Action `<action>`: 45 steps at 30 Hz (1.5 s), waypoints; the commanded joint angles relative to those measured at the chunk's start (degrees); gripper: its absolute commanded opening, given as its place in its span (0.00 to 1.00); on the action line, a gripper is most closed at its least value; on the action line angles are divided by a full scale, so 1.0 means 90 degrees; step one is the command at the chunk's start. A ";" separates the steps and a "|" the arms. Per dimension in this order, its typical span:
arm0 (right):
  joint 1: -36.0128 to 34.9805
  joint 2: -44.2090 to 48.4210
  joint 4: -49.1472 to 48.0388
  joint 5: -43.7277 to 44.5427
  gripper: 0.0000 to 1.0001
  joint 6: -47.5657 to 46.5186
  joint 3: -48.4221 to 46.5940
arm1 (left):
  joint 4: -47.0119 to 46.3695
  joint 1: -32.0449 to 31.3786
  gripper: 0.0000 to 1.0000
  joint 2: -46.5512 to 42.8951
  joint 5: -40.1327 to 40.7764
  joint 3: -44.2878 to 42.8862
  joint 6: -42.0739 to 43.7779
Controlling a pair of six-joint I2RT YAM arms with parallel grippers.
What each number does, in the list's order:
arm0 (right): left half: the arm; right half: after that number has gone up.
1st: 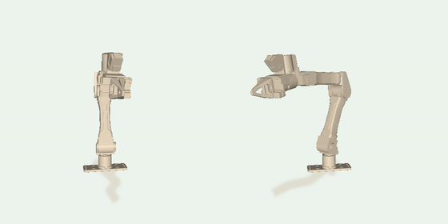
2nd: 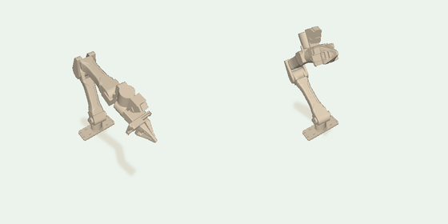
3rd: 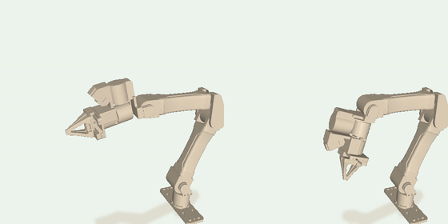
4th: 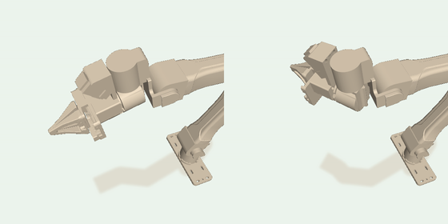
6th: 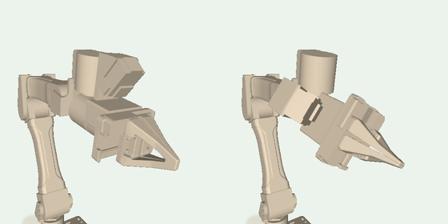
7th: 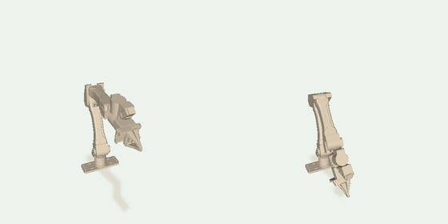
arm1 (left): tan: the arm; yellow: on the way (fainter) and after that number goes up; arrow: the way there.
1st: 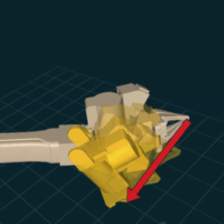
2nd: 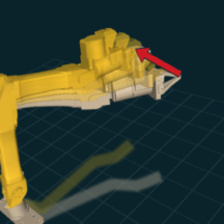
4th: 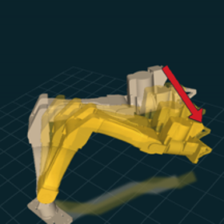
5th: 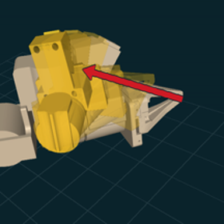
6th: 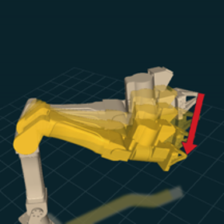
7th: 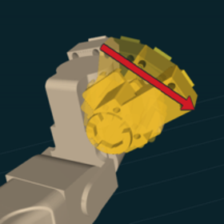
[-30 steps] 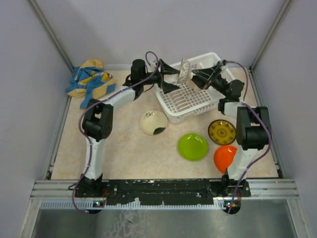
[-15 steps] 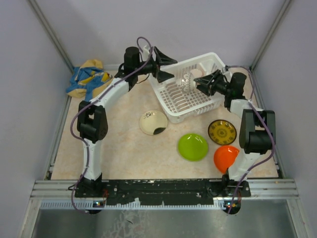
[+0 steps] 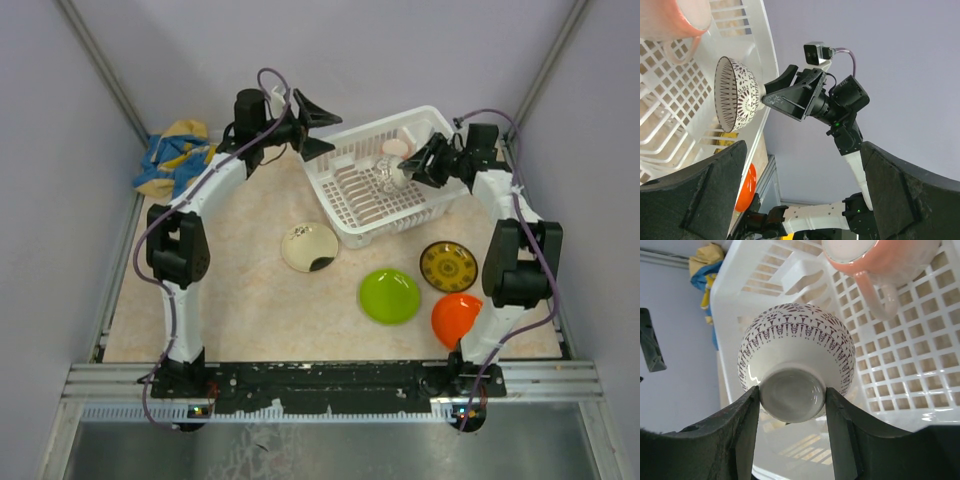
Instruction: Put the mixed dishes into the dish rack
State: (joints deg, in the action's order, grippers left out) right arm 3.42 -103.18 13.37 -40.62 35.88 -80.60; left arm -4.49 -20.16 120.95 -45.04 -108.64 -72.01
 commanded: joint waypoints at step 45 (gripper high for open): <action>-0.1256 -0.2000 0.4285 0.4644 0.01 -0.3115 -0.3706 | 0.0596 0.0584 1.00 -0.0216 -0.0605 -0.0411 0.1010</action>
State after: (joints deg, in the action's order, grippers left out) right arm -5.91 -120.64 52.05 -2.96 9.58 -109.75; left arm 0.16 -15.70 120.73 -49.15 -110.04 -64.93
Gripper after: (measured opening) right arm 0.501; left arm 0.998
